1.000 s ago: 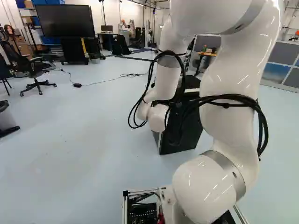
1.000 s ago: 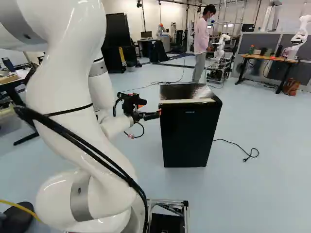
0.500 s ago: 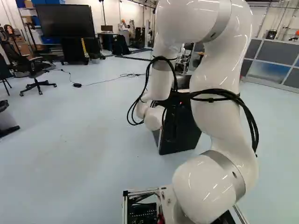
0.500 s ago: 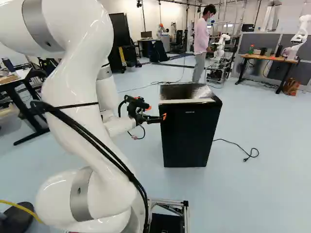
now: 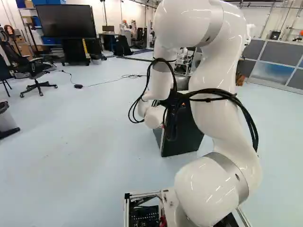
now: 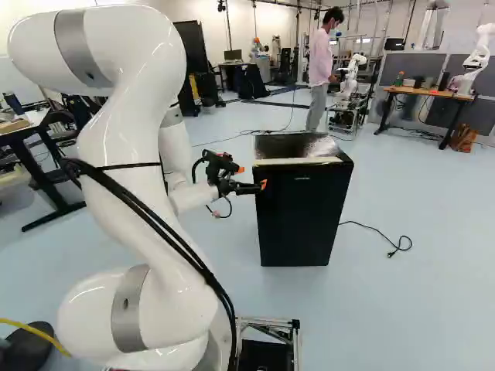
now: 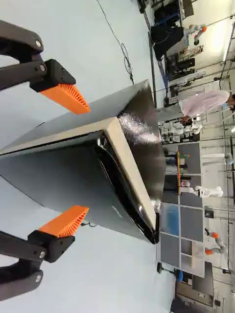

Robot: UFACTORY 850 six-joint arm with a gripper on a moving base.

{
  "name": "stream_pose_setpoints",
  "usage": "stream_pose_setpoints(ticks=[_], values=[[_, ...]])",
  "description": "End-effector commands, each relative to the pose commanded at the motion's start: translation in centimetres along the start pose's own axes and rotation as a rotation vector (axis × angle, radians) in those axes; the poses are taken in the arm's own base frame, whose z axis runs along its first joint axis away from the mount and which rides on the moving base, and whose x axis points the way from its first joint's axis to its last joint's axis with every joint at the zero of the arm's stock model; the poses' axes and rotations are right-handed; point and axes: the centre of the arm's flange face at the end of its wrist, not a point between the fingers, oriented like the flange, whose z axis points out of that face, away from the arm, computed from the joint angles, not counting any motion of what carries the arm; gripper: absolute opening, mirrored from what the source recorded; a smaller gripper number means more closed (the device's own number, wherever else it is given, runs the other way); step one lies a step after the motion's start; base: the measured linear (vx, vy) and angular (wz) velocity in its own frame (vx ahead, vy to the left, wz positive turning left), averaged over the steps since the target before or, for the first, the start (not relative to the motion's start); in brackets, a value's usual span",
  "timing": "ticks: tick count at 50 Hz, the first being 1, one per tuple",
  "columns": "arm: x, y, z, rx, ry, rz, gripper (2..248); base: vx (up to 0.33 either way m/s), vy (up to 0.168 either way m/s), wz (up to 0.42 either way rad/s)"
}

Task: Grab a drink from the fridge

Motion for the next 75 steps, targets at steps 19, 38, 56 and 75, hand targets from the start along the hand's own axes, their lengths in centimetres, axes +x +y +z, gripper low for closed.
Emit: stream_pose_setpoints(ticks=[19,38,56,75], values=[[0.0,-0.8,1.0,-0.005,0.008,0.011,247,0.000,0.000,0.000],[0.1,-0.8,1.9,-0.020,0.012,0.019,247,0.000,0.000,0.000],[0.2,-0.4,2.5,-0.036,0.014,0.023,247,0.000,0.000,0.000],[0.3,0.1,3.1,-0.052,0.017,0.028,247,0.000,0.000,0.000]])
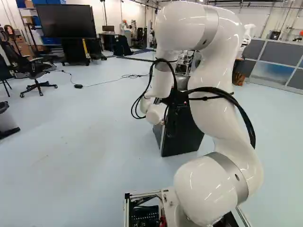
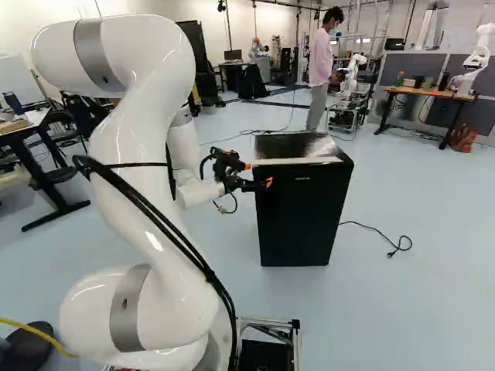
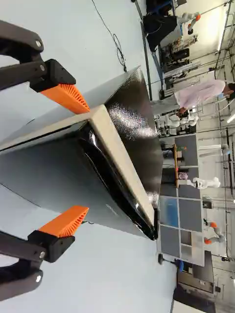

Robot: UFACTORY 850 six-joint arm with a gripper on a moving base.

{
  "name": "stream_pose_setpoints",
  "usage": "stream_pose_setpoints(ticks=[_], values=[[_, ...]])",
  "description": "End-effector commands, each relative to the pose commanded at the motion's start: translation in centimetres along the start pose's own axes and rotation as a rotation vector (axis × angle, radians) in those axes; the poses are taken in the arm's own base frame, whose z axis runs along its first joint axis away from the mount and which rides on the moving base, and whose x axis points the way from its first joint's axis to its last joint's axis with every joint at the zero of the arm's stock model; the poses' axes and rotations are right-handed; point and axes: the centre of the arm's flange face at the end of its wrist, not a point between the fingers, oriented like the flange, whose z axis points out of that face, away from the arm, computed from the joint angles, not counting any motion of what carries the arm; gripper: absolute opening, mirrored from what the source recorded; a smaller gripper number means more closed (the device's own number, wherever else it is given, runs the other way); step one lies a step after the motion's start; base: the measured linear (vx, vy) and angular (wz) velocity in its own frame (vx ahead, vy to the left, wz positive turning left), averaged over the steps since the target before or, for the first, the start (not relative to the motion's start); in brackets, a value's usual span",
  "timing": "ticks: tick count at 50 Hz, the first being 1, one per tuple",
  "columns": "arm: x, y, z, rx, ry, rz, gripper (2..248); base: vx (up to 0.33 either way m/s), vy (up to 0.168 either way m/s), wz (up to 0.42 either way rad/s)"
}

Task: Grab a drink from the fridge

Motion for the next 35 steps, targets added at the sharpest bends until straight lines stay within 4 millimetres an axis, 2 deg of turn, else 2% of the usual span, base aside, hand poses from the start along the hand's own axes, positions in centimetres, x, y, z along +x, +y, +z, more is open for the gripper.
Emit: stream_pose_setpoints(ticks=[35], values=[[0.2,0.8,1.3,-0.033,0.005,0.009,247,0.000,0.000,0.000]])
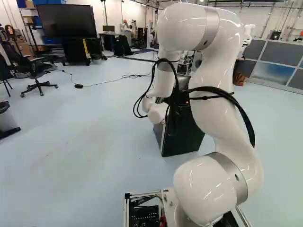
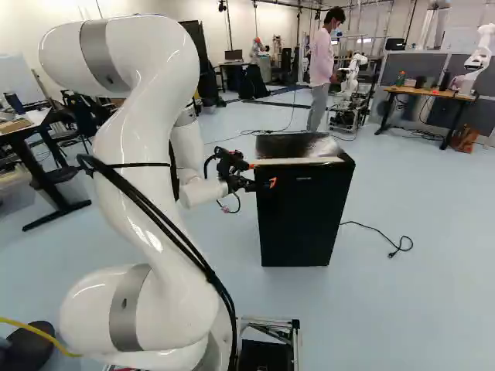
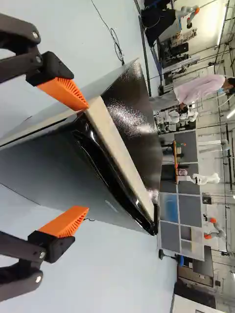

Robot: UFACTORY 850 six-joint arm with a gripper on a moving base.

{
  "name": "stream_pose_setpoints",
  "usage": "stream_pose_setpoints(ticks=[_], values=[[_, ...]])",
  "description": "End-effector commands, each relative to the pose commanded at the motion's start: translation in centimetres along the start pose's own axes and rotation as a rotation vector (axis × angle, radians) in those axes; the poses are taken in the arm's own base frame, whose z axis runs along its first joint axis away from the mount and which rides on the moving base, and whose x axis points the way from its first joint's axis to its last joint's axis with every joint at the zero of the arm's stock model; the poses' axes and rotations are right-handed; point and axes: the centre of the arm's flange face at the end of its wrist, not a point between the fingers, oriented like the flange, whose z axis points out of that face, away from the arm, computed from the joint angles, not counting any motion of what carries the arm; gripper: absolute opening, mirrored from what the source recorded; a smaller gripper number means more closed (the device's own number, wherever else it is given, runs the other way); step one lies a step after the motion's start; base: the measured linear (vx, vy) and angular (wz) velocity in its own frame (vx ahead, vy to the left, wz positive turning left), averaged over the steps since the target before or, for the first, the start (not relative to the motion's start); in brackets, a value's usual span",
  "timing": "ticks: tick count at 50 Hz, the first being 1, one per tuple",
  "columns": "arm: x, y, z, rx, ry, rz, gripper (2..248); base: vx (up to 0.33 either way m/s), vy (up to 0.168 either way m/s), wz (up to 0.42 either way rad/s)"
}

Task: Grab a drink from the fridge

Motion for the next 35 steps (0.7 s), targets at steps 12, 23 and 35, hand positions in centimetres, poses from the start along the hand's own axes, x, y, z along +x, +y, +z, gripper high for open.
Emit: stream_pose_setpoints(ticks=[12,23,35], values=[[0.1,1.2,-1.0,-0.003,-0.009,-0.012,247,0.000,0.000,0.000],[0.2,2.9,-2.6,0.000,-0.023,-0.030,247,0.000,-0.001,-0.003],[0.3,4.7,-4.4,0.003,-0.037,-0.050,247,-0.001,-0.007,-0.007]])
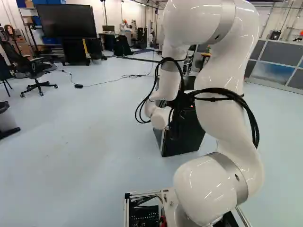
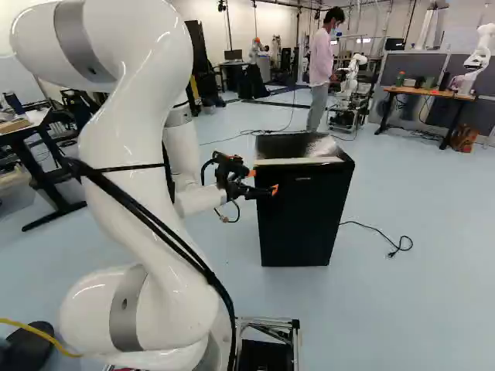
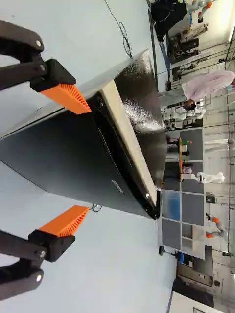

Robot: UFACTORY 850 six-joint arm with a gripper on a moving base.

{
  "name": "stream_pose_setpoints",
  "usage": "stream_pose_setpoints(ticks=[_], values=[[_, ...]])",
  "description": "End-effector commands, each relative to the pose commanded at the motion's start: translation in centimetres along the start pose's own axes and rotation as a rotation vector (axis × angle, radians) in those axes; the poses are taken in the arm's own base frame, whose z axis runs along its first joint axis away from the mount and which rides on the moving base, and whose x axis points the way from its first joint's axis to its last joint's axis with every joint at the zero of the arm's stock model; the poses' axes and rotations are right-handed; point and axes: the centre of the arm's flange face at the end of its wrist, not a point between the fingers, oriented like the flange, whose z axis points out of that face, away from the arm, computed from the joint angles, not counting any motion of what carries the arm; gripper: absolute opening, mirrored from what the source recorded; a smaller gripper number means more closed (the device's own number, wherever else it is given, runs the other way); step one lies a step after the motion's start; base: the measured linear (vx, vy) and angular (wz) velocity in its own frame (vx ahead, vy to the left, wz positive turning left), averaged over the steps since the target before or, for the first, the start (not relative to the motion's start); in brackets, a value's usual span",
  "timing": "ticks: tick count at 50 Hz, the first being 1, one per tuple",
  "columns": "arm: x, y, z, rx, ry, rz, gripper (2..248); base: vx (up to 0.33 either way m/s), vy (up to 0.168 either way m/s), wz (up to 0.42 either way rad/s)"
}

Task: Grab a drink from the fridge

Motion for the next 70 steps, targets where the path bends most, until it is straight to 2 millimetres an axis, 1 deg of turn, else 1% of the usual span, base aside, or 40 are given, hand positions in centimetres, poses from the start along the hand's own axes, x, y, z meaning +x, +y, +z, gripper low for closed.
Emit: stream_pose_setpoints(ticks=[8,21,32,70], values=[[-0.1,1.1,-1.1,0.003,-0.008,-0.011,247,0.000,0.000,0.000],[-0.1,1.3,-1.4,0.004,-0.010,-0.015,247,0.000,0.000,0.000],[-0.2,1.2,-2.0,0.021,-0.012,-0.021,247,0.000,0.000,0.000],[-0.9,-0.2,-5.9,0.117,-0.021,-0.055,247,0.000,0.000,0.000]])
